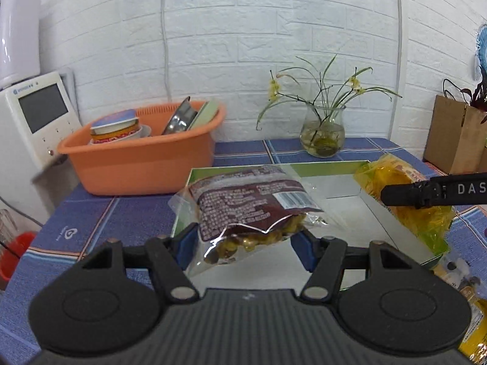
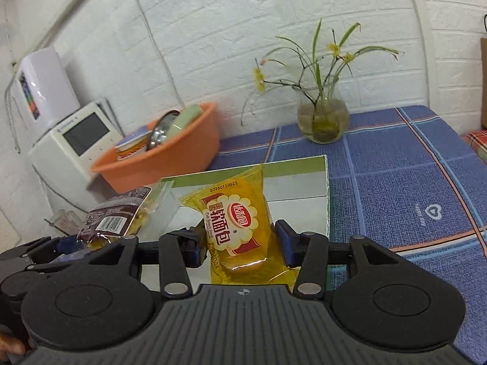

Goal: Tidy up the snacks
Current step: 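Lower both held bags into the green box and open both tools, then grasp a brown sauce packet with left tool while right tool grasps a round candy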

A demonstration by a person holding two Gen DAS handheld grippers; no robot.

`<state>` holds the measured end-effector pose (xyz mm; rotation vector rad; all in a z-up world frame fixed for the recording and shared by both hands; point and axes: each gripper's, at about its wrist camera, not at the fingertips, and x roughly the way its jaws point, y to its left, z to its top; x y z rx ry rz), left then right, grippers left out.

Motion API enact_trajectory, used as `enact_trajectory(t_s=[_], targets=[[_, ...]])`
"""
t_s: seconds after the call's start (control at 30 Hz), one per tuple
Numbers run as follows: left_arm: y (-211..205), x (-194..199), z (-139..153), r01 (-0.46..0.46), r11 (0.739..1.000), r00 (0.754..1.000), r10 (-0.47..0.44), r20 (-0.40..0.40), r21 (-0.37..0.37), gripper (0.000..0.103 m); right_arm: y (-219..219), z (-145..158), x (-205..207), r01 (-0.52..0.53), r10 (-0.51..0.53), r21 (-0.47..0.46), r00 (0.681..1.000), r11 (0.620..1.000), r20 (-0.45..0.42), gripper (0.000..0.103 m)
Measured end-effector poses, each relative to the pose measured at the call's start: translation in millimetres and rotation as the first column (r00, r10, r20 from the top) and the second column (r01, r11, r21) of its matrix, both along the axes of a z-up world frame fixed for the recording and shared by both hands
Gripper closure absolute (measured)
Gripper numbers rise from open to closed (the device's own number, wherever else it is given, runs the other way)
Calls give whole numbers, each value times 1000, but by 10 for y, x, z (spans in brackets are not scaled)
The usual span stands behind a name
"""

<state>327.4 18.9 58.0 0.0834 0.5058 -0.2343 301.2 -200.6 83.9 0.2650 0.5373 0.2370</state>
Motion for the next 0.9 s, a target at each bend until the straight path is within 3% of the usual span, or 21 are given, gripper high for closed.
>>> enact_trajectory(t_s=[0.07,0.13,0.2,0.4,0.47,0.53,0.7,0.9], targets=[[-4,59,-28,13,1000,1000,-13,-2,-5,35,11,-42,100,5,-5,3,1000,1000,-4,22],[-24,92,-27,16,1000,1000,-17,17,24,26,34,-90,176,-14,14,-1,1000,1000,-11,15],[-31,87,-13,14,998,999,-16,38,57,25,56,-85,159,-38,38,-25,999,999,14,0],[146,-255,77,-5,995,994,-6,108,104,21,-46,132,-198,-60,60,3,993,998,101,0],[236,-520,66,2,994,991,-17,136,106,4,-70,182,-420,-112,108,27,987,993,118,0],[307,-834,16,21,993,987,-40,158,120,0,-45,189,-622,-187,182,33,977,982,116,0],[368,-1452,-270,120,973,982,-145,119,198,0,239,46,-837,-304,304,3,953,953,16,0],[265,-1717,-594,243,910,952,-289,96,336,0,660,-237,-670,-292,279,-153,955,944,-104,0]])
